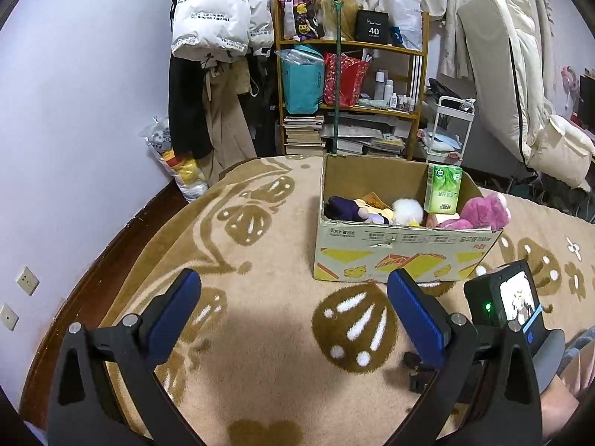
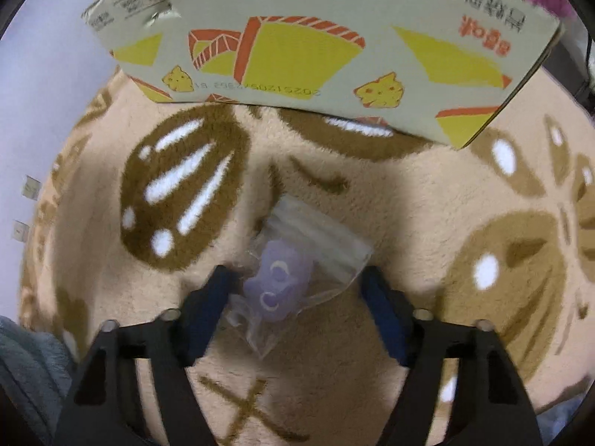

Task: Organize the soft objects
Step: 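Close the right tool on the clear bag with the purple item, then lift the clear bag with the right tool and drop it into the box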

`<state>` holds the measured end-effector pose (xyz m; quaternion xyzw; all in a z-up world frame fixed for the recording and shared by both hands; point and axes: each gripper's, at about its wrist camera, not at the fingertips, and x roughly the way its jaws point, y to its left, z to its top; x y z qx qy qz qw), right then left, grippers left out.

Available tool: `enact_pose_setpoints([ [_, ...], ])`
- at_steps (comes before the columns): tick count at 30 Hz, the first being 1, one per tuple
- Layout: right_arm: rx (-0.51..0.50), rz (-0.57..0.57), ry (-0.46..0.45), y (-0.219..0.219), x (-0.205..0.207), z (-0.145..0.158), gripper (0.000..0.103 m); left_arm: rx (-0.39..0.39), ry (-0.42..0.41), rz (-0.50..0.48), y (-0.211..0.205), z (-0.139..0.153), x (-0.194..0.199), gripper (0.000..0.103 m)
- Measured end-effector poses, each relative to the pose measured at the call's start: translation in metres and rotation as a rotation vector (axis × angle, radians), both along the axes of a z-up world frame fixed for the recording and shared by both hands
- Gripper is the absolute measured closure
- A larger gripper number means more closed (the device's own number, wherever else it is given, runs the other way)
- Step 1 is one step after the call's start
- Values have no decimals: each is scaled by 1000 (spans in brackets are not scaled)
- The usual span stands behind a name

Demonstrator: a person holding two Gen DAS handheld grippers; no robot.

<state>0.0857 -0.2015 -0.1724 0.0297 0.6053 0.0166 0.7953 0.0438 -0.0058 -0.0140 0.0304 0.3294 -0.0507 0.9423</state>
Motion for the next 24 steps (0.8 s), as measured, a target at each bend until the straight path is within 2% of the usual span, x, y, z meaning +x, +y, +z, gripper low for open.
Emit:
enact_pose_setpoints([
  [1, -24, -10, -10, -1, -1, 2, 55, 2, 0, 0, -1, -1, 0, 4],
  [3, -39, -35, -36, -8, -3, 7, 84, 3, -3, 1, 0, 0, 0, 4],
  [5, -6, -50, -64, -17, -4, 12, 90, 10, -10, -1, -1, 0, 0, 4],
  [11, 66, -4, -139, -16, -7, 29, 92, 35, -28, -9, -4, -2, -2, 4],
  [16, 92, 60, -259, -9, -15, 60, 92, 43, -44, -1, -6, -1, -6, 4],
  [24, 152, 82, -436, -7, -29, 109, 92, 44, -63, 7, -4, 1, -9, 4],
])
